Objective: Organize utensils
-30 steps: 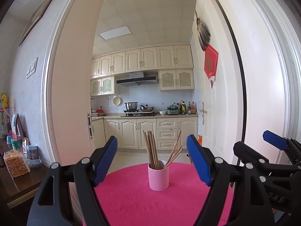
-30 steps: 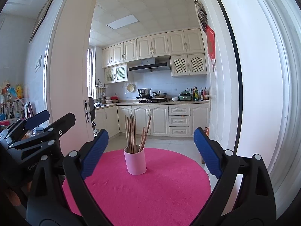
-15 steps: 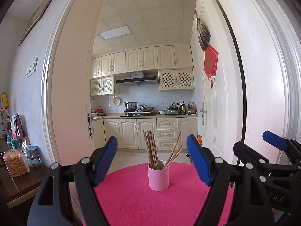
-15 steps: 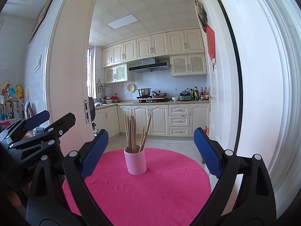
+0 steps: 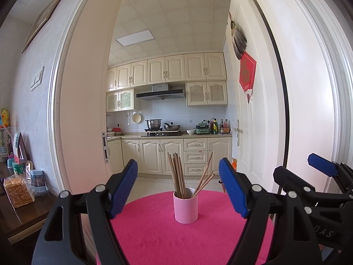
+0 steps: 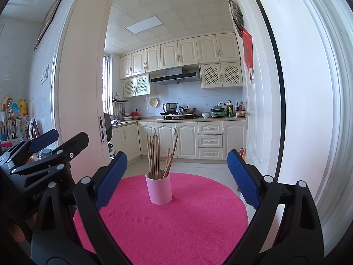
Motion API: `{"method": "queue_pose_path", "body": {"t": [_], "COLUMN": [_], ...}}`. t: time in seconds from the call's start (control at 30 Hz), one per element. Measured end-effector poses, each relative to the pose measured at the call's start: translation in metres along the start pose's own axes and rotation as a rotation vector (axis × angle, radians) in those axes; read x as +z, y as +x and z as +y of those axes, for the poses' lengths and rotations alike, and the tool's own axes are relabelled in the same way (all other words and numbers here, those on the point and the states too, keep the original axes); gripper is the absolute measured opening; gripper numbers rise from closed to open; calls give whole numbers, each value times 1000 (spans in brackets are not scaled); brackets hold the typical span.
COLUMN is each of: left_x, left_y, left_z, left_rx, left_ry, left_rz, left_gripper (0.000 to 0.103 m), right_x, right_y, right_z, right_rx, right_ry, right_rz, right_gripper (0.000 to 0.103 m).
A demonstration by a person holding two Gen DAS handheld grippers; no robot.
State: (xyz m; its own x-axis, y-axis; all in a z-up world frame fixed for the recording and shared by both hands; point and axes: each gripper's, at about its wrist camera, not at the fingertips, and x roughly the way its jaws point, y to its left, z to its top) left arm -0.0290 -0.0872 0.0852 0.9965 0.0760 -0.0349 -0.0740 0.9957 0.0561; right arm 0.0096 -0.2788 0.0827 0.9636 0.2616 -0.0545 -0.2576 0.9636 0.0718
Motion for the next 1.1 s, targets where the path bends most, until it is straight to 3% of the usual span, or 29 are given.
{"method": "queue_pose_path", "body": {"t": [1.1], "left_x": [0], "left_y": [2], "left_z": [0], "left_rx": [-2], "left_ry": [-2], "left_rz": [7], "left_gripper": [75], "right_x": [-3], "right_y": [1], "right_z": [1], "right_rx": [4], "right_ry": [6], "right_rz": [8], "right_gripper": [91]}}
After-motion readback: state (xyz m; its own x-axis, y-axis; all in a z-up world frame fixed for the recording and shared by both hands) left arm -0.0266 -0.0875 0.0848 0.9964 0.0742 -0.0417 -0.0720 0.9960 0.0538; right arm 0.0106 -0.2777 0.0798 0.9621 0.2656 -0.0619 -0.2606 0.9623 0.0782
